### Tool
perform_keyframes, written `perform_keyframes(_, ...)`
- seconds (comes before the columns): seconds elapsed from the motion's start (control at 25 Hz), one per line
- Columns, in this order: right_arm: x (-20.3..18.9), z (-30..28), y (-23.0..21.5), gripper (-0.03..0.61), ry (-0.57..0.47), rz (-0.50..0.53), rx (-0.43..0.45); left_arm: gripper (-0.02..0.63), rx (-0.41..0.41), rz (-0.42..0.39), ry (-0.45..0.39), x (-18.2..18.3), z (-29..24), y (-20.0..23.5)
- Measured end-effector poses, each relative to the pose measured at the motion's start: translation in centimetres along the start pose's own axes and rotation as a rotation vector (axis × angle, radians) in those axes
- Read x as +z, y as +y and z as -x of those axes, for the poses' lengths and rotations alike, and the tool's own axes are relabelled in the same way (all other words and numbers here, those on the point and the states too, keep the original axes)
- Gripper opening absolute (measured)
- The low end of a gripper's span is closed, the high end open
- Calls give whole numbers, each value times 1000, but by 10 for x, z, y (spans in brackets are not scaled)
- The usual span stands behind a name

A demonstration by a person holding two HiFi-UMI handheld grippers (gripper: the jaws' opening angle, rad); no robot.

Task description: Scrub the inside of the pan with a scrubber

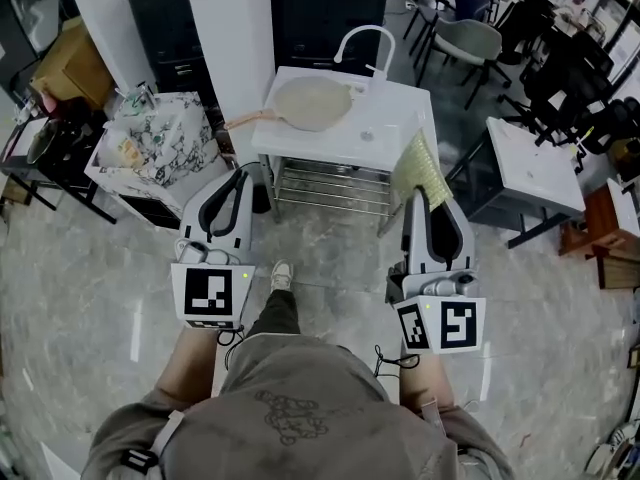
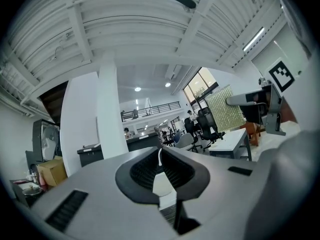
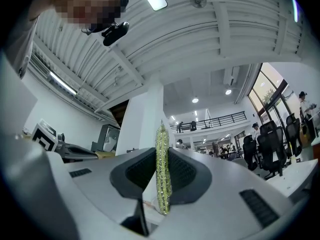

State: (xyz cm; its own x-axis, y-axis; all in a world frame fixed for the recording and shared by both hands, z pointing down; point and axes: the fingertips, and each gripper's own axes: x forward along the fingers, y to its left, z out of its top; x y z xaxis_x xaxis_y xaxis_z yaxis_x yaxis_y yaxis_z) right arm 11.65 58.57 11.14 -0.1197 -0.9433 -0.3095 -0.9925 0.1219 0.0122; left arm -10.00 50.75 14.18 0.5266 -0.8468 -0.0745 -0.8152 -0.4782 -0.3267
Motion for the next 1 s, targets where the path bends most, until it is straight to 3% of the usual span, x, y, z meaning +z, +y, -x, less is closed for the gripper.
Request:
perform_keyframes(0.52, -42, -71, -12, 76, 27, 10, -10, 32, -38, 3, 14, -41, -80, 26)
perform_keyframes(1.0, -95, -191, -18, 77, 78, 1, 12, 32, -68, 20, 66, -90, -176, 81)
